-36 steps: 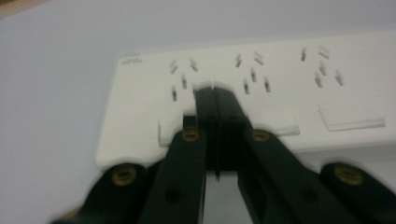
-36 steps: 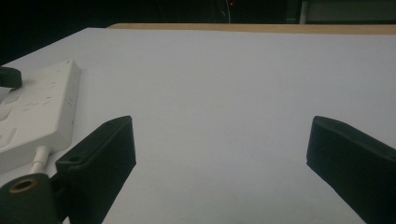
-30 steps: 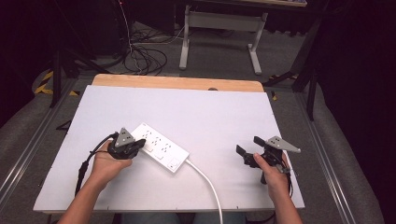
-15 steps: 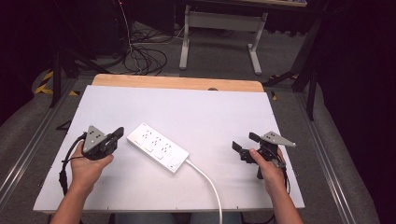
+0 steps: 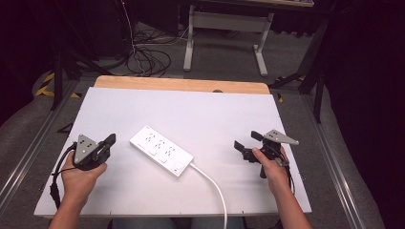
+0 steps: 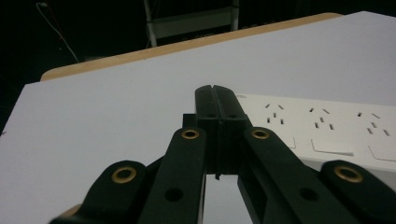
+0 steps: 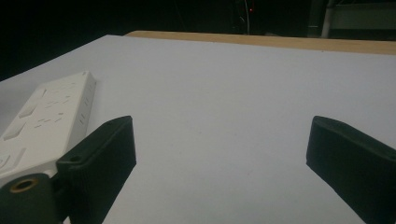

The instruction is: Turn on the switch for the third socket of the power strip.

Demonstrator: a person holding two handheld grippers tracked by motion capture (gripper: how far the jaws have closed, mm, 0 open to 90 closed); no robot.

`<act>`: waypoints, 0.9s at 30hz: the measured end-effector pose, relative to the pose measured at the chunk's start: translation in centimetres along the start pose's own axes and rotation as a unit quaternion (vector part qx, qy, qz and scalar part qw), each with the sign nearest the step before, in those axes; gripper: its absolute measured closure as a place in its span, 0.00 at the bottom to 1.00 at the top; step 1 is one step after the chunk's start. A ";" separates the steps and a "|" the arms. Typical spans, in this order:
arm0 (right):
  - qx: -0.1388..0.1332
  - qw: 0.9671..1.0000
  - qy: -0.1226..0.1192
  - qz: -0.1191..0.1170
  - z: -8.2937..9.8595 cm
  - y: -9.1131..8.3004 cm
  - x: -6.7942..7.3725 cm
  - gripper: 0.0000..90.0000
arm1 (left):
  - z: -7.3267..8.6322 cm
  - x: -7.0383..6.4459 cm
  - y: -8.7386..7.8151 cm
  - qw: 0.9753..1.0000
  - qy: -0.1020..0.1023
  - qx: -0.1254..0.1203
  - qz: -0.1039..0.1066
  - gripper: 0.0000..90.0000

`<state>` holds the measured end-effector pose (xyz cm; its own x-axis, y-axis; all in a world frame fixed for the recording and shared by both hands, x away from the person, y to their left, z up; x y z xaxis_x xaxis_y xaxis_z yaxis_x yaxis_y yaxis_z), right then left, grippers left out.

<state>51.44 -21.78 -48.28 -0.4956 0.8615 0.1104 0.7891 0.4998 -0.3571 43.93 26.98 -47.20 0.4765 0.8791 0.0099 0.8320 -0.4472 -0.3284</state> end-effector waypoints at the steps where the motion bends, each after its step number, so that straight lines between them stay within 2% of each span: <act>1: 0.000 1.000 0.000 0.000 0.0 0.0 0.0 0.10 | 0.0 0.0 0.0 1.000 0.000 -0.001 -0.002 1.00; 18: 0.002 1.000 0.001 0.000 0.1 0.0 -0.2 0.10 | -0.5 0.3 -0.3 1.000 -0.012 -0.019 -0.012 0.97; 27: 0.001 1.000 0.001 0.001 0.0 0.0 -0.2 0.10 | -0.7 0.5 -0.6 0.999 -0.022 -0.023 -0.027 0.81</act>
<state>51.56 -21.96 -48.35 -0.4940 0.8623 0.1117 0.7890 0.4986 -0.3590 43.85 27.62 -46.33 0.4179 0.9084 -0.0155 0.8688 -0.4046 -0.2853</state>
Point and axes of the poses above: each handheld gripper's, and its own axes: y roughly forward along the jaws, z roughly out of its underside, x roughly to its left, the point moved 4 cm from there along y, roughly forward along the jaws, and after that the axes turned 9 degrees about z, right-handed, at the moved point
